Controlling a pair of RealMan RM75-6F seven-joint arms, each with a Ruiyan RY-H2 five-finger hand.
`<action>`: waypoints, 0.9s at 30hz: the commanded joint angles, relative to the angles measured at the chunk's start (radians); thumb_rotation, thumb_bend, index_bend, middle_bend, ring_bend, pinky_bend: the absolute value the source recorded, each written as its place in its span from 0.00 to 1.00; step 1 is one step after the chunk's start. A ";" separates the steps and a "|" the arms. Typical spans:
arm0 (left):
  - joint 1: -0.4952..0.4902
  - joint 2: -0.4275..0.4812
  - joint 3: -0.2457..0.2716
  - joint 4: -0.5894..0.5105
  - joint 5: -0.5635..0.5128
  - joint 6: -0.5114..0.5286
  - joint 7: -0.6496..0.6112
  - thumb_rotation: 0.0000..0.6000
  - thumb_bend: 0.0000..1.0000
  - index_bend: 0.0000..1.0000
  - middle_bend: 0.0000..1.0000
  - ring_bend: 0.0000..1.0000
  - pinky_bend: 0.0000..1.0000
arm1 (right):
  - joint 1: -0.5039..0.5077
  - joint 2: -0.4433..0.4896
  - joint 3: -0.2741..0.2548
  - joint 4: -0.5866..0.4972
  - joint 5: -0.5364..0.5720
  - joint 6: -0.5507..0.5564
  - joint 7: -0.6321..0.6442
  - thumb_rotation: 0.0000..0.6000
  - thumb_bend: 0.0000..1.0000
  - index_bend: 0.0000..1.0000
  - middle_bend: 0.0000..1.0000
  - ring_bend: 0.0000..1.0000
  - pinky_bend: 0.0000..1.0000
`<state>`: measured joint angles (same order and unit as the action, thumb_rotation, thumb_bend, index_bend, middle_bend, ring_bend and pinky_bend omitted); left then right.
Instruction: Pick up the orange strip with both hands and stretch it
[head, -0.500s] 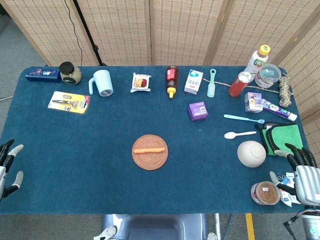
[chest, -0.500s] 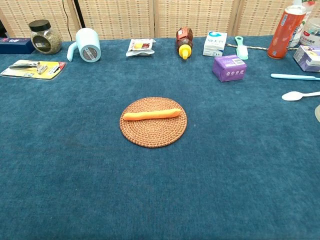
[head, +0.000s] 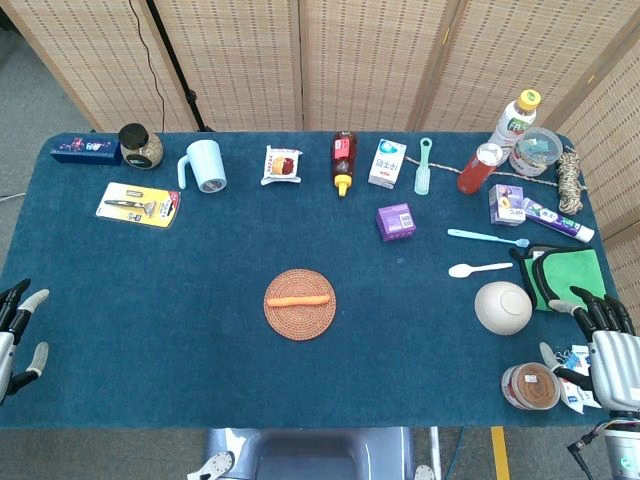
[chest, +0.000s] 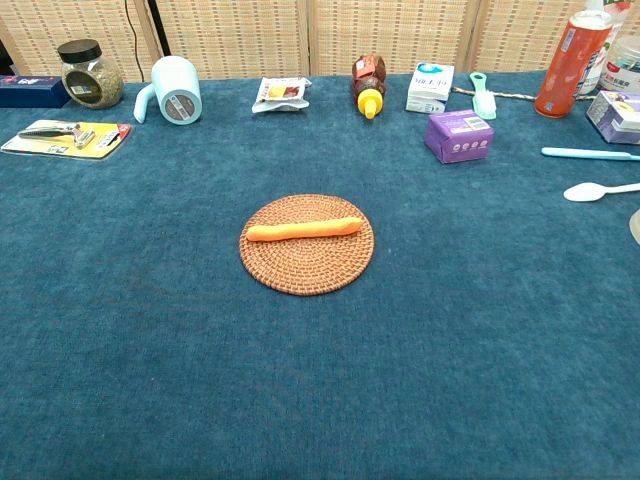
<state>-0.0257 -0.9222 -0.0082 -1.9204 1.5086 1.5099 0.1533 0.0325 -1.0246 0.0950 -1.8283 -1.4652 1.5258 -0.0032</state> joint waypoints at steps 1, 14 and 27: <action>-0.002 0.002 -0.001 -0.002 -0.001 -0.002 0.001 1.00 0.45 0.15 0.05 0.07 0.01 | 0.000 0.000 0.000 -0.001 0.000 -0.001 -0.001 1.00 0.35 0.28 0.16 0.16 0.08; -0.008 0.005 -0.006 -0.010 0.000 -0.003 0.010 1.00 0.45 0.15 0.05 0.07 0.01 | 0.015 0.006 0.002 -0.009 -0.009 -0.022 0.035 1.00 0.35 0.31 0.18 0.20 0.11; -0.021 0.015 -0.025 -0.023 -0.007 0.001 0.032 1.00 0.45 0.15 0.05 0.07 0.01 | 0.091 -0.012 0.025 -0.021 -0.029 -0.104 0.072 1.00 0.35 0.35 0.20 0.22 0.10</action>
<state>-0.0462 -0.9080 -0.0325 -1.9426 1.5026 1.5114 0.1848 0.1149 -1.0328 0.1161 -1.8451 -1.4935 1.4305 0.0720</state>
